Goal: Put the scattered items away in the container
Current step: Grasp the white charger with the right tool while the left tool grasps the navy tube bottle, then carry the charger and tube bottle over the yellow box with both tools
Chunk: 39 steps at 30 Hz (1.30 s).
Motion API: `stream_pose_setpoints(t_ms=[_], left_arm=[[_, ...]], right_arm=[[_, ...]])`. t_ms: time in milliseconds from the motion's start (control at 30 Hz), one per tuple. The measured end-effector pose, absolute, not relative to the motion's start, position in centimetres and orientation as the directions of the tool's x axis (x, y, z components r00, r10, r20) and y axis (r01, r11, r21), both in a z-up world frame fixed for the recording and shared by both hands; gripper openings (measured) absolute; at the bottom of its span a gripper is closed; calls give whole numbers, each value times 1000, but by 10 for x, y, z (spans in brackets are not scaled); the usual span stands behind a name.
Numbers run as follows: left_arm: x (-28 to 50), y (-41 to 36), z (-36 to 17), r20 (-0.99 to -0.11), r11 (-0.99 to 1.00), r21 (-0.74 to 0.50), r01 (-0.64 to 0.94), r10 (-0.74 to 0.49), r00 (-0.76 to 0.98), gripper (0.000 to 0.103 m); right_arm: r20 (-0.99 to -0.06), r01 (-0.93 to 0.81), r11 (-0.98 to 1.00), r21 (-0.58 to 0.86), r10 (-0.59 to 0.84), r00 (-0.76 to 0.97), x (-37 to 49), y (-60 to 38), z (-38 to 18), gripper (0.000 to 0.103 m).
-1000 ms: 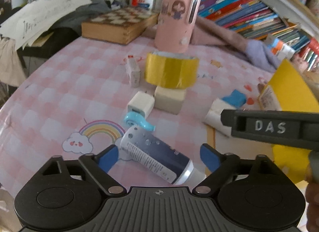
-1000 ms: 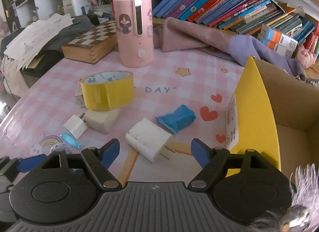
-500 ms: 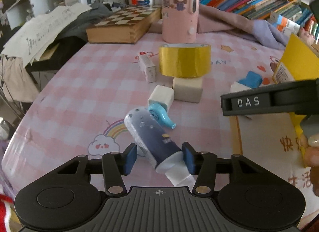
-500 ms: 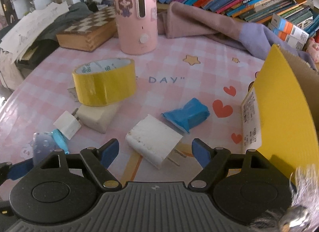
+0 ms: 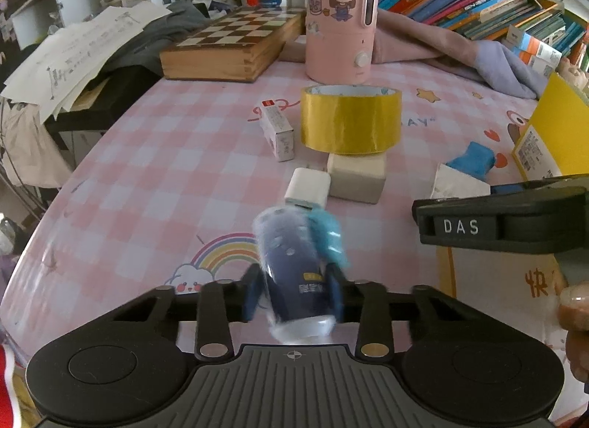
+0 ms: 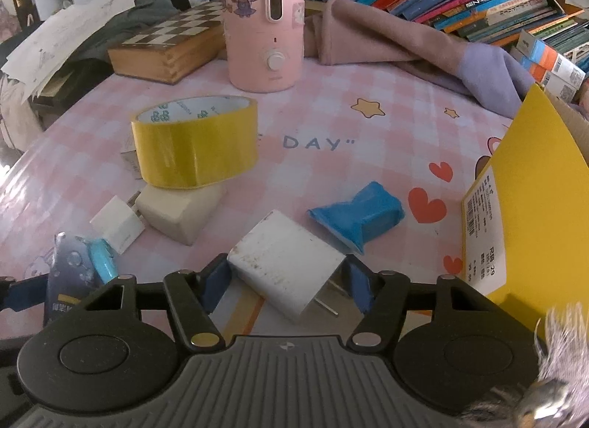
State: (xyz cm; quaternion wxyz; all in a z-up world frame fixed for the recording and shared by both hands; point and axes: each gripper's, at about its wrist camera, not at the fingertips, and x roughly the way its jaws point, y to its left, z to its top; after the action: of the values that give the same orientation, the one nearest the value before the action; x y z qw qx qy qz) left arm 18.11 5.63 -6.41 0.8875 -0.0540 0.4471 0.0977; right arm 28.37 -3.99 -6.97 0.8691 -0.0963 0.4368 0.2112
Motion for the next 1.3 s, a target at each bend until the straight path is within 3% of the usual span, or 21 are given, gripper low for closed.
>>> stream_pose_setpoints(t_ms=[767, 1300], left_arm=[[141, 58, -23, -711, 979, -63, -192, 91, 697, 31], [87, 63, 3, -650, 978, -167, -127, -12, 760, 31]], right_arm=[[-710, -468, 883, 31, 349, 612, 239, -57, -25, 63], [-657, -453, 891, 35, 362, 661, 174, -78, 8, 63]])
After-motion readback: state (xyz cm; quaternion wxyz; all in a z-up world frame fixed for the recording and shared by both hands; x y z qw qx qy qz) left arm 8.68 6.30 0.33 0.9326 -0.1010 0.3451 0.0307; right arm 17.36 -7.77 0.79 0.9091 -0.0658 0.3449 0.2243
